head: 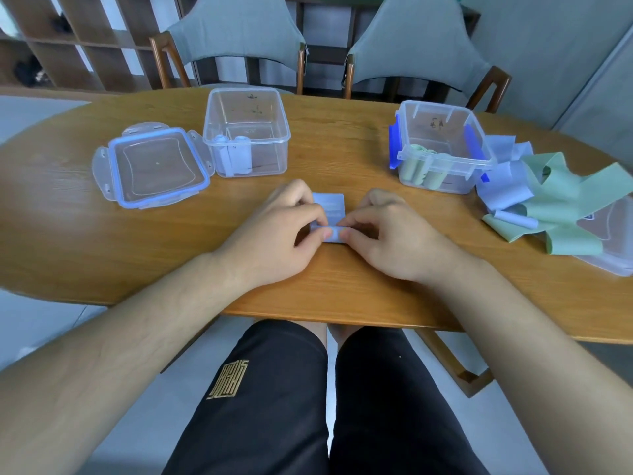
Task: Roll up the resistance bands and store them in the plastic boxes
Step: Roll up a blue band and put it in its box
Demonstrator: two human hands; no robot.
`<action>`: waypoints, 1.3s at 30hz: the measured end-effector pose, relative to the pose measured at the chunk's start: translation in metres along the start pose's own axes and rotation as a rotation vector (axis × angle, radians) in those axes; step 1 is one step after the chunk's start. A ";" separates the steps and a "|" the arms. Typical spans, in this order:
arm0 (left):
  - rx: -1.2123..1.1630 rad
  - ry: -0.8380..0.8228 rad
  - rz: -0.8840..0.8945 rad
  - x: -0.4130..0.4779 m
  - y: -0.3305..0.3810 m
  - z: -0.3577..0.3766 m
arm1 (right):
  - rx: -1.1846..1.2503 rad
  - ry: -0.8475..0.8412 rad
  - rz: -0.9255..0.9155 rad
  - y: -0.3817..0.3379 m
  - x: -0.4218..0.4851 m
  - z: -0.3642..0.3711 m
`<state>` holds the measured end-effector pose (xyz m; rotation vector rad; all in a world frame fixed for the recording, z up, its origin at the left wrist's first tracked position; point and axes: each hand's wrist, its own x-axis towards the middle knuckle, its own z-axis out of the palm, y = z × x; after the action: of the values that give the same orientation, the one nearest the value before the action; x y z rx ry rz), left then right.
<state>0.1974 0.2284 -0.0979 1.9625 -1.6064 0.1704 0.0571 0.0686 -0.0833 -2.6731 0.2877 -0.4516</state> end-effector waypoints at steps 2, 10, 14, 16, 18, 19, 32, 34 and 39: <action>0.024 0.038 0.047 0.003 0.001 0.000 | 0.011 -0.037 0.035 0.002 0.005 -0.002; 0.107 0.037 0.090 0.014 -0.010 0.005 | 0.078 0.088 0.041 0.007 0.022 -0.001; 0.167 0.081 0.080 0.023 -0.011 0.005 | 0.052 0.075 -0.015 0.011 0.024 -0.003; 0.174 0.093 0.111 0.027 -0.011 0.005 | 0.033 0.083 -0.050 0.015 0.028 -0.004; 0.182 0.049 0.119 0.032 -0.013 0.006 | 0.002 0.072 -0.056 0.020 0.036 -0.003; 0.188 0.020 0.104 0.034 -0.015 0.007 | -0.013 0.058 -0.040 0.023 0.040 -0.002; -0.547 0.265 -0.277 0.077 -0.021 0.018 | 0.747 0.156 0.237 0.026 0.077 -0.001; -0.558 0.237 -0.245 0.076 -0.025 0.020 | 0.868 0.145 0.246 0.029 0.075 0.003; -0.683 0.060 -0.179 0.066 -0.034 0.021 | 0.930 0.123 0.270 0.031 0.069 0.004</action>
<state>0.2410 0.1644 -0.0973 1.5264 -1.2193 -0.3455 0.1186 0.0237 -0.0817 -1.6799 0.3567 -0.5026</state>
